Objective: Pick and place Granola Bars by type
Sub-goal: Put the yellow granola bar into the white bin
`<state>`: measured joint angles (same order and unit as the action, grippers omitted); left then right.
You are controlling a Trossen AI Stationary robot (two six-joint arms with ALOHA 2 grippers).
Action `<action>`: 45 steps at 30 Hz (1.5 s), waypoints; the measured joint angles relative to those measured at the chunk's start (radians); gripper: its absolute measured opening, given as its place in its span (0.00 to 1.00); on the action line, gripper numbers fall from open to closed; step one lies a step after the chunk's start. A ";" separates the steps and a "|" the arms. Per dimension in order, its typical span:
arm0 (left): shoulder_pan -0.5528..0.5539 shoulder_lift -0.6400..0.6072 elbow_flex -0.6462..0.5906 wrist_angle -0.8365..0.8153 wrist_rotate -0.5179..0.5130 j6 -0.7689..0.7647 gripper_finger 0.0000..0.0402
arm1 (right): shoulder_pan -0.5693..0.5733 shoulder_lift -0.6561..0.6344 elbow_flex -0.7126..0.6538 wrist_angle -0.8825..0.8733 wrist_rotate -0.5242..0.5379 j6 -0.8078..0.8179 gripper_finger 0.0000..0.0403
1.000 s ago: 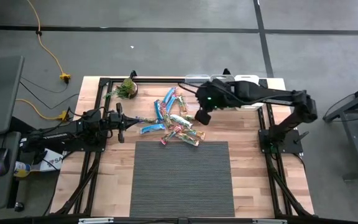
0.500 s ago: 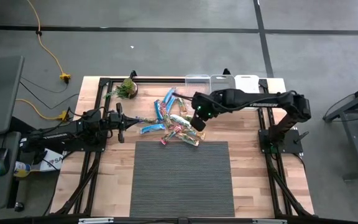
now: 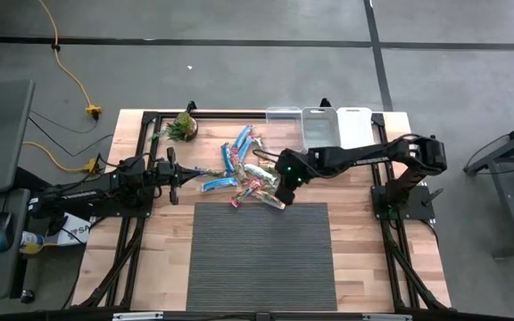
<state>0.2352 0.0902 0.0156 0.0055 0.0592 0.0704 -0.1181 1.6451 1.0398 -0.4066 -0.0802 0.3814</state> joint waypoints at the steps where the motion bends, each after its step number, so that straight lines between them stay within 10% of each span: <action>1: 0.000 0.000 0.000 0.000 0.000 0.000 0.00 | 0.000 0.000 -0.014 0.001 -0.034 -0.032 0.00; 6: 0.000 0.000 0.000 0.000 0.000 0.000 0.00 | 0.001 0.000 -0.058 0.017 -0.139 -0.173 0.00; 15: 0.000 0.000 0.000 0.000 -0.001 0.000 0.00 | 0.003 0.000 -0.067 0.004 -0.001 -0.295 0.03; 31: 0.000 0.000 0.000 0.000 -0.001 0.000 0.00 | -0.008 0.000 -0.067 0.033 0.105 -0.267 0.58; 45: 0.000 0.000 0.000 0.000 -0.001 0.000 0.00 | 0.022 0.153 -0.067 0.149 0.086 -0.174 0.62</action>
<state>0.2350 0.0902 0.0158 0.0055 0.0586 0.0701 -0.0959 1.7977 0.9730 -0.2574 0.0062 0.2070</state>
